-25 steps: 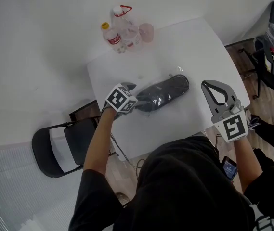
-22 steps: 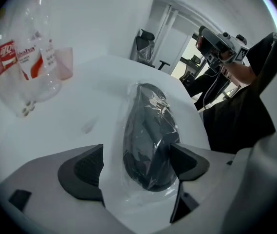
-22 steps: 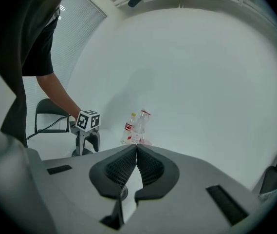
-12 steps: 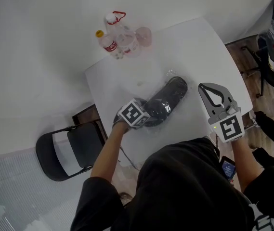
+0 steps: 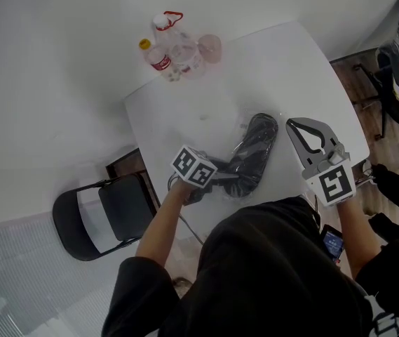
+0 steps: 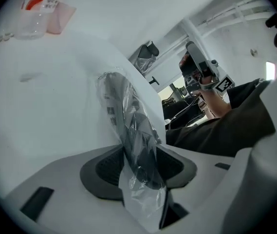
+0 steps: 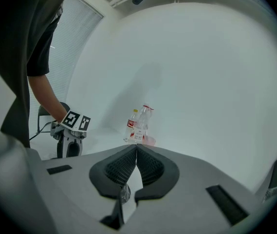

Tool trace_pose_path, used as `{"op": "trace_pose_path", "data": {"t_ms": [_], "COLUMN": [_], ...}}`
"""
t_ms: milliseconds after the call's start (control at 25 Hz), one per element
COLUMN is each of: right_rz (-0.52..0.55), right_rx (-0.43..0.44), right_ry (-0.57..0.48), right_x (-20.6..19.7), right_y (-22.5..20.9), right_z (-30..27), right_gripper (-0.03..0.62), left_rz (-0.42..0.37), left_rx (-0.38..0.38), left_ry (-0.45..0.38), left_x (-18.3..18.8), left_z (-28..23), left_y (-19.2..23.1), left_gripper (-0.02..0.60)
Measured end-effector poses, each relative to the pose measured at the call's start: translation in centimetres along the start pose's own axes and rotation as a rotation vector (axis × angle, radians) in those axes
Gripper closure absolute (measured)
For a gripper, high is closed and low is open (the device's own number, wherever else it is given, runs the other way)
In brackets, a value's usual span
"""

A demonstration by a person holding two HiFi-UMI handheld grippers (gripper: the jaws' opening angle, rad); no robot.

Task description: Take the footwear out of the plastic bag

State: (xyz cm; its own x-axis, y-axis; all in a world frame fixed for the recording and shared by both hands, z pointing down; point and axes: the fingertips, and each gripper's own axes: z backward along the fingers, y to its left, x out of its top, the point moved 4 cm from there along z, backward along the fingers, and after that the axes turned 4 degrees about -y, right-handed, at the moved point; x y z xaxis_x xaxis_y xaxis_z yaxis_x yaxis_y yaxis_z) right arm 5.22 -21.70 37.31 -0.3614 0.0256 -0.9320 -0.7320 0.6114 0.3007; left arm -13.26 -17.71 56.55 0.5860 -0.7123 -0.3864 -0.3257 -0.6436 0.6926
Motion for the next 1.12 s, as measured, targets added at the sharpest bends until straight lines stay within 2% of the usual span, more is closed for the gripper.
{"op": "trace_pose_path", "data": {"t_ms": [80, 240, 440, 560, 760, 1000, 1040, 1080, 1120], "right_rz": [0.011, 0.027, -0.042, -0.024, 0.029, 0.160, 0.181, 0.210, 0.242], "right_rx": [0.003, 0.007, 0.000, 0.035, 0.152, 0.327, 0.361, 0.394, 0.421], "right_ry": [0.009, -0.004, -0.047, -0.053, -0.009, 0.038, 0.047, 0.056, 0.058], "right_x": [-0.1, 0.6, 1.9, 3.0, 5.3, 8.2, 8.6, 8.9, 9.3], "right_y": [0.1, -0.1, -2.1, -3.1, -4.5, -4.8, -4.6, -4.4, -4.2], "right_z": [0.0, 0.6, 1.4, 1.9, 2.3, 2.4, 2.4, 2.4, 2.5], "right_gripper": [0.576, 0.576, 0.575, 0.574, 0.572, 0.568, 0.532, 0.457, 0.445], "left_rz": [-0.063, -0.256, -0.479, -0.632, -0.820, -0.954, -0.977, -1.001, -1.024], "left_rx": [0.021, 0.087, 0.229, 0.289, 0.356, 0.402, 0.401, 0.400, 0.401], "left_ry": [-0.019, -0.092, -0.198, -0.260, -0.363, -0.437, -0.450, -0.459, -0.464], "left_x": [0.1, 1.2, 2.6, 3.3, 4.3, 5.3, 5.6, 5.8, 6.0], "left_z": [0.0, 1.4, 4.7, 6.8, 10.5, 13.3, 13.8, 14.1, 14.5], "left_y": [-0.5, -1.8, -2.3, -3.3, -5.6, -8.3, -9.0, -9.8, -10.6], "left_gripper": [0.388, 0.417, 0.428, 0.431, 0.434, 0.436, 0.436, 0.436, 0.436]}}
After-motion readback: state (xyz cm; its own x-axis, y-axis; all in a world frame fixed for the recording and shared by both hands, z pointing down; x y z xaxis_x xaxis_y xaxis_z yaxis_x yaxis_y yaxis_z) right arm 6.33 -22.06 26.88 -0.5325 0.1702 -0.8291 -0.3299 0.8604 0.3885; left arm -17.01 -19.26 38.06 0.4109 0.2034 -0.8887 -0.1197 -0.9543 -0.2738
